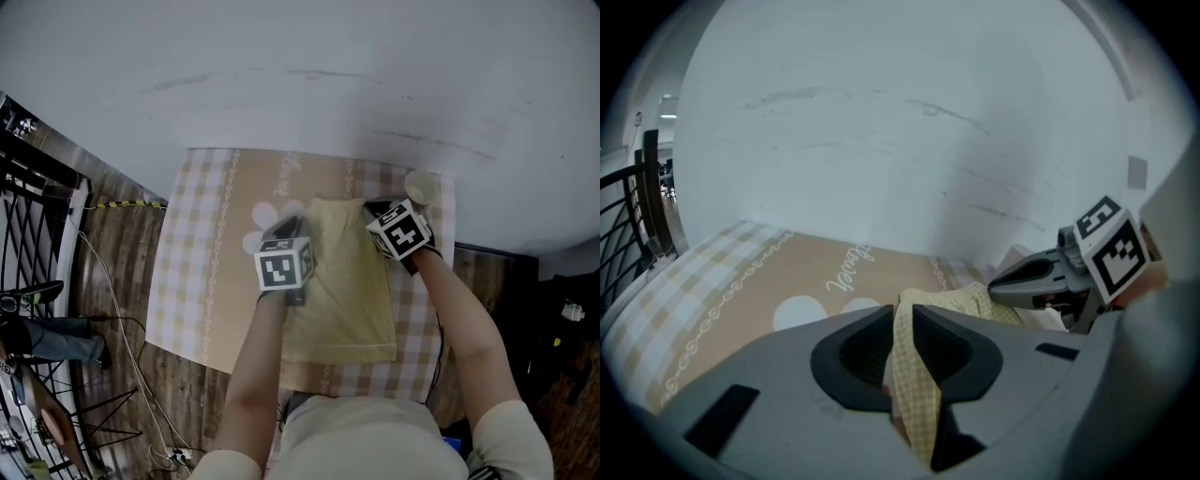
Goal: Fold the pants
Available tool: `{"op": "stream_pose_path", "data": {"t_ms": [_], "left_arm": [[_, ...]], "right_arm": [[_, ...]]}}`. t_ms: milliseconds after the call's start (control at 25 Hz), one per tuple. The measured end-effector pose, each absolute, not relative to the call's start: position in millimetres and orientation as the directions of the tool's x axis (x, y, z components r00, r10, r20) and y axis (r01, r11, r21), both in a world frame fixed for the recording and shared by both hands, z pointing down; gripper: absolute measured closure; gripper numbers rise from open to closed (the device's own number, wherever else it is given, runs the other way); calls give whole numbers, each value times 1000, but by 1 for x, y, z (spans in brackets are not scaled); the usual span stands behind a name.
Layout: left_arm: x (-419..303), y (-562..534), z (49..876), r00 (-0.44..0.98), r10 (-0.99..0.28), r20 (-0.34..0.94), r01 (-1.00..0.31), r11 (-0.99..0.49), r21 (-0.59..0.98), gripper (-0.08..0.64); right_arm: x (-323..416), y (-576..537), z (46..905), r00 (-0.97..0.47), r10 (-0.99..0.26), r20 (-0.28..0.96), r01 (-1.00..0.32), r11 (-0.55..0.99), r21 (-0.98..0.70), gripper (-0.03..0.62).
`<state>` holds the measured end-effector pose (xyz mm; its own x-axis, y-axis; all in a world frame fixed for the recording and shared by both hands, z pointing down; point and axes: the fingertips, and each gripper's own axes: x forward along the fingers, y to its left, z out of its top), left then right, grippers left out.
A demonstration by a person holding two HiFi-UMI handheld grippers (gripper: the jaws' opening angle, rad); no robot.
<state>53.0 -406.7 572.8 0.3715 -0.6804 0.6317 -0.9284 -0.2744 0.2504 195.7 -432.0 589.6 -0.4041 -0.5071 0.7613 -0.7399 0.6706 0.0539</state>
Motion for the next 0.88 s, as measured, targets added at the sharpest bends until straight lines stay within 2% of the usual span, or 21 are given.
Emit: {"op": "stream_pose_path", "data": {"t_ms": [80, 120, 200, 280, 480, 640, 720, 880], "left_arm": [[57, -416, 582, 386, -657, 647, -922, -277, 269, 466], [59, -420, 587, 388, -647, 656, -922, -274, 275, 456], [59, -425, 598, 378, -624, 684, -925, -271, 265, 446], [60, -428, 607, 365, -594, 717, -929, -288, 234, 445], [62, -427, 621, 343, -526, 778, -924, -336, 181, 446], [67, -426, 624, 359, -511, 781, -917, -349, 193, 495], [70, -426, 622, 358, -519, 776, -916, -359, 182, 509], [72, -417, 610, 374, -548, 749, -913, -362, 191, 529]], "right_arm": [[196, -433, 597, -412, -491, 768, -759, 651, 8, 584], [196, -433, 600, -419, -482, 770, -769, 639, -18, 583], [196, -433, 607, -432, -464, 773, -781, 621, -64, 565], [195, -434, 612, -439, -447, 780, -783, 616, -88, 506], [194, -434, 624, -452, -411, 792, -781, 610, -129, 474], [193, -434, 625, -459, -410, 788, -790, 594, -151, 475], [191, -432, 624, -468, -407, 785, -791, 589, -166, 531], [192, -425, 616, -495, -420, 760, -787, 587, -188, 553]]}}
